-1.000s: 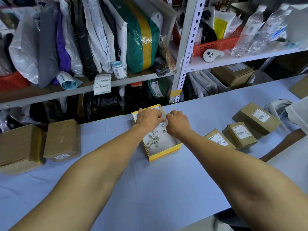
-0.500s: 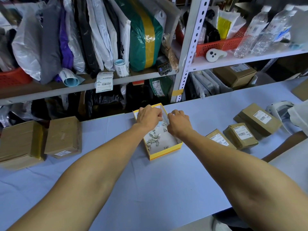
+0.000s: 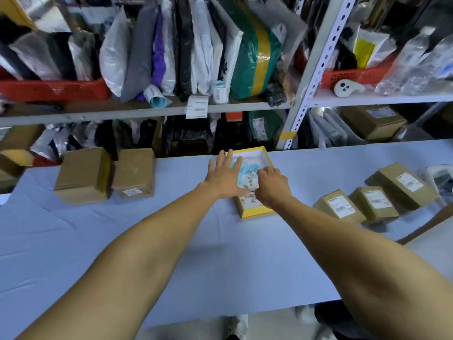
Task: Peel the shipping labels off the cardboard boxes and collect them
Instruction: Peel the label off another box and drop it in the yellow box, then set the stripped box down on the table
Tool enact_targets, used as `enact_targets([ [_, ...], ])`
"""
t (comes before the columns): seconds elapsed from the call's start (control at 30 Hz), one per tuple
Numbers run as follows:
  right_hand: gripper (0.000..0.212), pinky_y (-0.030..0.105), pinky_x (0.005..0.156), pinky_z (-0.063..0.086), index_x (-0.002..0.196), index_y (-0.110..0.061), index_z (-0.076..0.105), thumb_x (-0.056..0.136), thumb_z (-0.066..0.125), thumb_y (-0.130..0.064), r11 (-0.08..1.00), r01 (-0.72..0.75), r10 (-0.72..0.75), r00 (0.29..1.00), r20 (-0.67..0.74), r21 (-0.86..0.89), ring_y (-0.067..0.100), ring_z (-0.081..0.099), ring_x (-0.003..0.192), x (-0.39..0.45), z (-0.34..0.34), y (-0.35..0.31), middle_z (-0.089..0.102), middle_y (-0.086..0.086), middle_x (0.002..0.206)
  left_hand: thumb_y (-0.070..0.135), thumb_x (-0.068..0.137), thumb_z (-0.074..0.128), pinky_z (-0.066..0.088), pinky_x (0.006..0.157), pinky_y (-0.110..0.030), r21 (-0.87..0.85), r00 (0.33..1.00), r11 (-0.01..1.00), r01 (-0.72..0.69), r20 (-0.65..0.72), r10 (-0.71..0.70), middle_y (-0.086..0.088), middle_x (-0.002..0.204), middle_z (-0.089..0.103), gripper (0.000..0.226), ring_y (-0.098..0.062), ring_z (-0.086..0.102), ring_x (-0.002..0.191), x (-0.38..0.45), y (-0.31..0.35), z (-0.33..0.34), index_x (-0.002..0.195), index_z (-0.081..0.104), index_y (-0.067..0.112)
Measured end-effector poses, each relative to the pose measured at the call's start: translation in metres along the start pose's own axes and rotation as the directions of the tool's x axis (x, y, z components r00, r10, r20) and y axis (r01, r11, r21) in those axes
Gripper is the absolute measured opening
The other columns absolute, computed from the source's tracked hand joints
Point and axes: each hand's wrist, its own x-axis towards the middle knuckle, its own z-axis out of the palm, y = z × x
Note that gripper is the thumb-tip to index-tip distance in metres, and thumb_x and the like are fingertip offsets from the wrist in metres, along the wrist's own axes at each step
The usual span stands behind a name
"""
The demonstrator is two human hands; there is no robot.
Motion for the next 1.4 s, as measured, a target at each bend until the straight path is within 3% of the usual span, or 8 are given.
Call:
enact_targets([
  [0.33, 0.048, 0.041, 0.100, 0.038, 0.129, -0.010, 0.048, 0.082, 0.056, -0.017, 0.991, 0.109, -0.110, 0.994, 0.020, 0.076, 0.034, 0.041, 0.127, -0.082, 0.057, -0.189, 0.045, 0.012, 0.138, 0.065, 0.075, 0.067, -0.005, 0.119, -0.053, -0.005, 0.979, 0.980, 0.200, 0.040, -0.200, -0.010, 0.161, -0.023, 0.116, -0.032, -0.021, 0.148, -0.187, -0.174, 0.046, 0.155, -0.006, 0.023],
  [0.63, 0.071, 0.046, 0.109, 0.035, 0.149, -0.018, 0.026, 0.087, 0.059, -0.026, 0.967, 0.195, -0.235, 0.929, 0.285, 0.162, 0.032, 0.031, 0.138, -0.182, 0.148, -0.307, 0.029, 0.009, 0.154, 0.071, 0.074, 0.063, -0.003, 0.120, -0.055, -0.067, 0.928, 0.943, 0.325, 0.215, -0.304, -0.015, 0.160, -0.022, 0.118, -0.038, -0.018, 0.148, -0.329, -0.271, 0.131, 0.155, -0.009, 0.024],
  [0.73, 0.073, 0.046, 0.104, 0.041, 0.149, -0.027, 0.022, 0.085, 0.059, -0.028, 0.953, 0.182, -0.260, 0.901, 0.347, 0.241, 0.034, 0.038, 0.133, -0.198, 0.170, -0.315, 0.030, 0.011, 0.153, 0.062, 0.070, 0.072, 0.016, 0.119, -0.051, -0.172, 0.926, 0.930, 0.325, 0.258, -0.276, -0.017, 0.162, 0.002, 0.125, -0.039, 0.009, 0.148, -0.346, -0.268, 0.151, 0.154, -0.012, 0.025],
  [0.83, 0.070, 0.038, 0.098, 0.045, 0.147, -0.029, 0.025, 0.085, 0.057, -0.023, 0.919, 0.143, -0.293, 0.871, 0.394, 0.367, 0.035, 0.050, 0.123, -0.203, 0.176, -0.321, 0.033, 0.013, 0.150, 0.041, 0.071, 0.078, 0.049, 0.093, -0.041, -0.390, 0.930, 0.864, 0.319, 0.305, -0.206, -0.011, 0.146, 0.042, 0.128, -0.034, 0.054, 0.119, -0.356, -0.258, 0.172, 0.149, -0.022, 0.036],
  [1.0, 0.084, 0.031, 0.089, 0.046, 0.145, -0.031, 0.025, 0.075, 0.067, -0.011, 0.897, 0.147, -0.329, 0.852, 0.407, 0.417, 0.030, 0.052, 0.119, -0.197, 0.167, -0.346, 0.028, 0.006, 0.151, 0.028, 0.084, 0.067, 0.055, 0.083, -0.043, -0.470, 0.943, 0.818, 0.331, 0.157, -0.292, -0.014, 0.127, 0.058, 0.110, -0.030, 0.063, 0.100, -0.365, -0.264, 0.179, 0.145, -0.022, 0.046],
  [1.17, 0.087, 0.029, 0.086, 0.049, 0.146, -0.036, 0.021, 0.078, 0.068, -0.010, 0.846, 0.281, -0.440, 0.847, 0.297, 0.453, 0.030, 0.049, 0.124, -0.181, 0.145, -0.427, 0.015, 0.003, 0.157, 0.035, 0.090, 0.065, 0.049, 0.089, -0.032, -0.549, 0.918, 0.760, 0.346, 0.029, -0.396, -0.014, 0.141, 0.050, 0.100, -0.031, 0.057, 0.118, -0.393, -0.334, 0.139, 0.151, -0.014, 0.043],
  [1.27, 0.072, 0.014, 0.078, 0.048, 0.147, -0.025, 0.026, 0.088, 0.062, -0.007, 0.799, 0.295, -0.444, 0.878, 0.182, 0.524, 0.025, 0.050, 0.123, -0.172, 0.130, -0.480, 0.026, -0.002, 0.150, 0.029, 0.090, 0.065, 0.049, 0.088, -0.036, -0.525, 0.896, 0.776, 0.350, -0.055, -0.441, -0.018, 0.139, 0.052, 0.092, -0.034, 0.056, 0.119, -0.405, -0.382, 0.111, 0.155, 0.000, 0.036],
  [1.4, 0.070, 0.031, 0.086, 0.049, 0.144, -0.028, 0.036, 0.082, 0.066, -0.016, 0.799, 0.384, -0.468, 0.880, 0.078, 0.462, 0.031, 0.055, 0.121, -0.148, 0.118, -0.537, 0.024, 0.006, 0.158, 0.019, 0.093, 0.060, 0.046, 0.093, -0.038, -0.492, 0.867, 0.780, 0.386, -0.094, -0.489, -0.018, 0.142, 0.049, 0.085, -0.035, 0.053, 0.123, -0.409, -0.431, 0.082, 0.156, 0.003, 0.032],
])
